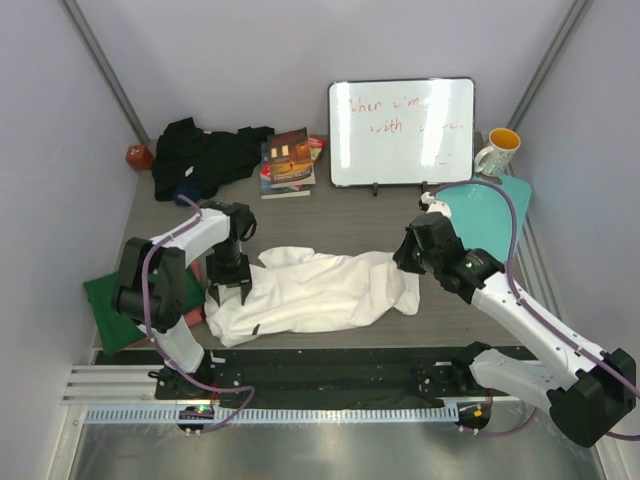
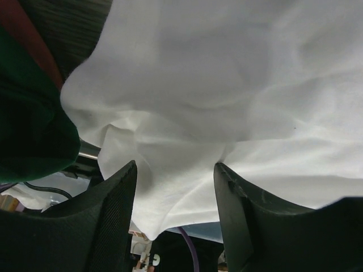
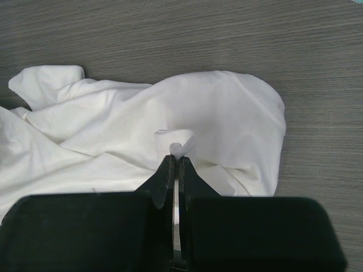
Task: Fold and stack the t-shirts
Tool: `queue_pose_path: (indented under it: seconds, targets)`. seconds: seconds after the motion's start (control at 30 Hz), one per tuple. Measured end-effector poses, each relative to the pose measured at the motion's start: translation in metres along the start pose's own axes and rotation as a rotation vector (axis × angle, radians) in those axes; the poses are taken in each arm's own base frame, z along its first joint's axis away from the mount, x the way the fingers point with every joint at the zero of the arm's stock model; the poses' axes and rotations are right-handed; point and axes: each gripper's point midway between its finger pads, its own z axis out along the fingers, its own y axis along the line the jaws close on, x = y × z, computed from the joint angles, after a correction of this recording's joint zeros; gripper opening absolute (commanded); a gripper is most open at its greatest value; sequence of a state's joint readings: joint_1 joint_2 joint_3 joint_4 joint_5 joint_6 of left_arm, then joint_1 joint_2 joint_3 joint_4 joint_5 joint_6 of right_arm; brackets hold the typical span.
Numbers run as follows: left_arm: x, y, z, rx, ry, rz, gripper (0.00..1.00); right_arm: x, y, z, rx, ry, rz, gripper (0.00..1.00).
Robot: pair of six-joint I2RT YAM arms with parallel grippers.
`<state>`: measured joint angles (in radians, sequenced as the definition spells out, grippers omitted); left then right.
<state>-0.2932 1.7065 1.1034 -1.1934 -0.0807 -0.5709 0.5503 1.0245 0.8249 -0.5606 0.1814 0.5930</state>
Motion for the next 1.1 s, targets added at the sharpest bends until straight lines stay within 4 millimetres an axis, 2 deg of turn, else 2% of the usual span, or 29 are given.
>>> queue_pose_path:
  seconds: [0.07,0.1,0.13,0.17,0.2,0.23,0.4,0.53,0.63,0.73,0.8,0.87,0.93,1.1]
  targets:
    - [-0.001,-0.001,0.001,0.006,-0.003,-0.001,0.57,-0.004,0.001,-0.005,-0.013,-0.018,0.004,0.01]
    - [-0.002,-0.002,0.001,0.010,-0.010,-0.001,0.52,-0.005,0.002,-0.007,-0.019,-0.025,0.006,0.01]
    - [-0.004,-0.003,0.001,0.013,-0.013,-0.001,0.33,-0.007,0.003,-0.009,-0.023,-0.033,0.007,0.01]
    - [-0.005,-0.004,0.003,0.017,-0.014,-0.001,0.19,-0.009,0.004,-0.011,-0.028,-0.039,0.009,0.01]
    - [-0.005,-0.006,0.004,0.024,-0.011,-0.002,0.06,-0.011,0.005,-0.013,-0.032,-0.045,0.010,0.01]
    - [-0.005,-0.008,0.008,0.030,-0.003,0.003,0.00,-0.012,0.005,-0.013,-0.032,-0.046,0.010,0.01]
    - [0.001,-0.009,0.019,0.030,0.029,0.005,0.00,-0.014,0.006,-0.014,-0.036,-0.050,0.007,0.01]
    - [-0.016,-0.008,0.006,0.014,-0.040,0.011,0.00,-0.013,0.006,-0.014,-0.034,-0.046,0.006,0.01]
    - [-0.043,-0.003,-0.026,0.000,-0.171,0.008,0.00,-0.013,0.005,-0.015,-0.028,-0.045,0.005,0.01]
    - [-0.072,0.004,-0.077,0.018,-0.354,-0.039,0.00,-0.014,0.002,-0.016,-0.014,-0.052,0.002,0.01]
    - [-0.081,0.012,-0.106,0.032,-0.447,-0.076,0.00,-0.015,0.000,-0.019,-0.011,-0.058,0.002,0.01]
    - [-0.083,0.022,-0.126,0.039,-0.514,-0.108,0.00,-0.017,0.000,-0.022,-0.014,-0.066,0.004,0.01]
    - [-0.078,0.028,-0.131,0.035,-0.523,-0.128,0.00,-0.019,0.001,-0.025,-0.019,-0.076,0.006,0.01]
    - [-0.063,0.030,-0.111,0.020,-0.447,-0.120,0.00,-0.020,0.001,-0.026,-0.019,-0.082,0.005,0.01]
